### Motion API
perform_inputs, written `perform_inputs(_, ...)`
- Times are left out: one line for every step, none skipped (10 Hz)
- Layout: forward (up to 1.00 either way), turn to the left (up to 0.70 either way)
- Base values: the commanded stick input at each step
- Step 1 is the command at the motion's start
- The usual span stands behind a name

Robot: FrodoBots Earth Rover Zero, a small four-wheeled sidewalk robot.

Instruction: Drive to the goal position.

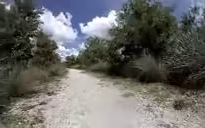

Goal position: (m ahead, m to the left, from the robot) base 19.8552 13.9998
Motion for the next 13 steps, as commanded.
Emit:
perform_inputs(0.7,0.0)
perform_inputs(0.7,0.0)
perform_inputs(0.7,0.0)
perform_inputs(0.7,0.0)
perform_inputs(0.7,0.0)
perform_inputs(0.7,0.0)
perform_inputs(0.7,0.0)
perform_inputs(0.7,0.0)
perform_inputs(0.7,0.0)
perform_inputs(0.7,0.0)
perform_inputs(0.7,0.0)
perform_inputs(0.7,0.0)
perform_inputs(0.7,0.35)
